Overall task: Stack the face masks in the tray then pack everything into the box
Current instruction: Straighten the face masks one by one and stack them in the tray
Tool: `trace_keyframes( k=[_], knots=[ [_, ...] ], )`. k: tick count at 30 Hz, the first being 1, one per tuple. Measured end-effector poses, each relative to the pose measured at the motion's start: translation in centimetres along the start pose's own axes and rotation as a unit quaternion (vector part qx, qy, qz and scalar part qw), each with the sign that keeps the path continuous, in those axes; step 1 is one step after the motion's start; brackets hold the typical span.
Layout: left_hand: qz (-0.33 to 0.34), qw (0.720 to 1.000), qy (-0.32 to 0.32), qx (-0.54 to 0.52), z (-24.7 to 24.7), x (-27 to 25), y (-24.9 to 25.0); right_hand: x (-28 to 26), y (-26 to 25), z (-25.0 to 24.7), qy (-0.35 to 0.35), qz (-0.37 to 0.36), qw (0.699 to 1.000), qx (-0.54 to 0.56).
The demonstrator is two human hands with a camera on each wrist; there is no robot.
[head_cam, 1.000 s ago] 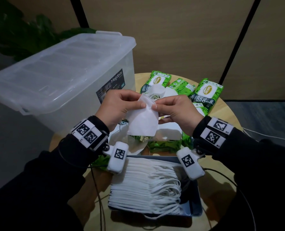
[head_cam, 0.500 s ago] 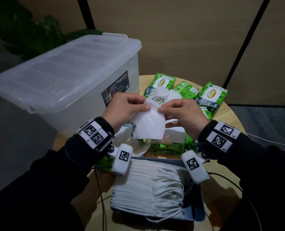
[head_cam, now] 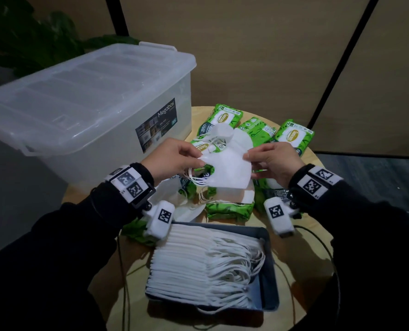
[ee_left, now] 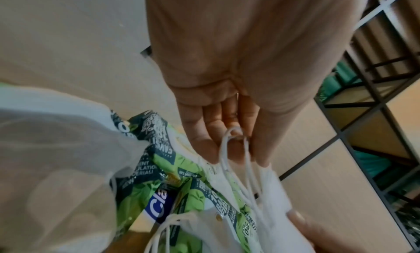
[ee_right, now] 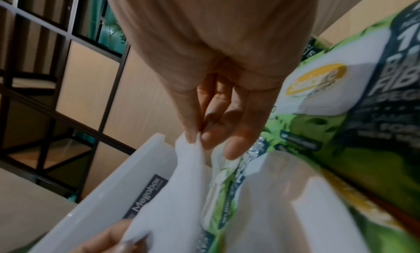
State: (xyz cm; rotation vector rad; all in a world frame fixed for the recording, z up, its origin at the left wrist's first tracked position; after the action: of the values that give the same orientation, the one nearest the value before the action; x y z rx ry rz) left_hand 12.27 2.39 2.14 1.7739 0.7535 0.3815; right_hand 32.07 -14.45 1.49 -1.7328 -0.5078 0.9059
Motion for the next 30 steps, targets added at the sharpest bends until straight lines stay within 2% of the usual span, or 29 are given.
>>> trace_keyframes(
  k=[5,12,20,30],
  knots=[
    [-0.062,0.996,-0.048,-0.038,0.1,0.8,-1.1,1.0,1.8,-0.2,-0.009,0.038,0.998,-0.046],
    [-0.131,0.978,-0.145,-0.071,0.6,1.2,-2.5,1.8,2.7,-0.4,0.007,0.031,0.994,-0.105],
    [-0.163,0.967,-0.163,-0.112,0.6,1.6,-3.8,2.6,3.3,-0.9,0.017,0.013,0.985,-0.173],
    [-0.187,0.963,-0.166,-0.096,0.8,1.5,-3.8,2.7,3.6,-0.7,0.036,0.000,0.972,-0.234]
  ],
)
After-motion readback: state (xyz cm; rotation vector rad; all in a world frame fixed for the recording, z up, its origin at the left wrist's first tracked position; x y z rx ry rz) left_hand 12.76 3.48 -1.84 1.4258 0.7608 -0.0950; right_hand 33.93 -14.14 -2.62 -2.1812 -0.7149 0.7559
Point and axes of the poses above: each hand's wrist, its own x-axis towards the middle knuckle, its own z-axis out of the palm, y = z × x, the point moved 2 cm from there along x, towards the middle knuckle, and after that the axes turned 6 degrees about -x, right-handed, at the moved point
